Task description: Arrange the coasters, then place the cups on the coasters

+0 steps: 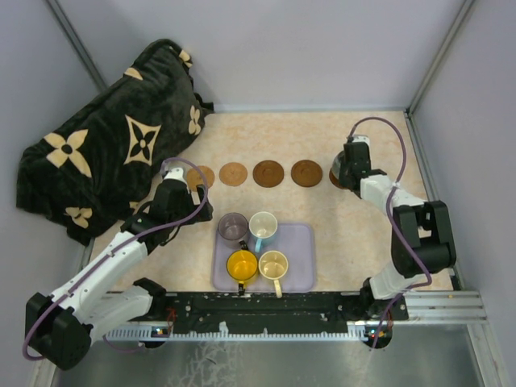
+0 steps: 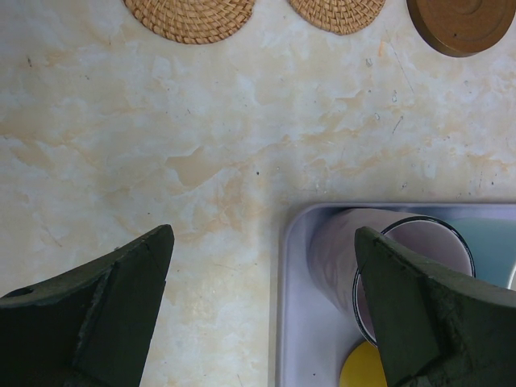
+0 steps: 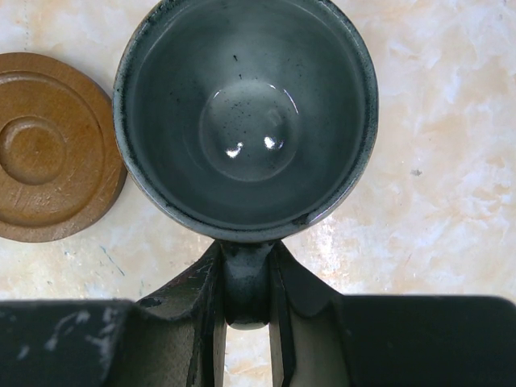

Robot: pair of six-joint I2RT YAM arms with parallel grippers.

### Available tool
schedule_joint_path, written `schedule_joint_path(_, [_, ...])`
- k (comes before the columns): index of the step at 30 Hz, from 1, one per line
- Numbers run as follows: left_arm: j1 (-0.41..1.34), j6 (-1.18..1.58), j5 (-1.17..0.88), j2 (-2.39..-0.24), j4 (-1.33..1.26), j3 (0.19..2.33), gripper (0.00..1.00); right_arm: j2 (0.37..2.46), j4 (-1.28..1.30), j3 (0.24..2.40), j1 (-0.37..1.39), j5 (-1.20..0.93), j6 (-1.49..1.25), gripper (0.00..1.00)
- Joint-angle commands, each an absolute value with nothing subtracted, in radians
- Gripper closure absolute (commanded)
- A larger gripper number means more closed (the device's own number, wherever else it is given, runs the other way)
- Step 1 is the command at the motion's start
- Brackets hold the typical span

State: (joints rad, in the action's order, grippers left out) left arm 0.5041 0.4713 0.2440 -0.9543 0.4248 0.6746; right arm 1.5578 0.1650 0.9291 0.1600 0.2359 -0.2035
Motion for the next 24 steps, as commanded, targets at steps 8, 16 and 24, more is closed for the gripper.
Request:
schedule_joint_path(8, [0.508, 0.471, 0.258, -0.954, 0.406, 0.664, 0.01, 1.557, 0.053, 0.956, 0.146, 0.269, -0.202, 1.00])
schedule_joint_path(16, [0.508, 0.469, 0.258, -0.953, 0.410, 0.665, 0.01, 1.561, 0.056, 0.954, 0.146, 0.278, -0.209, 1.00])
schedule_joint_path(24, [0.507, 0.467, 0.261, -0.957, 0.410, 0.667, 0.01, 1.566, 0.061, 0.953, 0.144, 0.282, -0.217, 0.85])
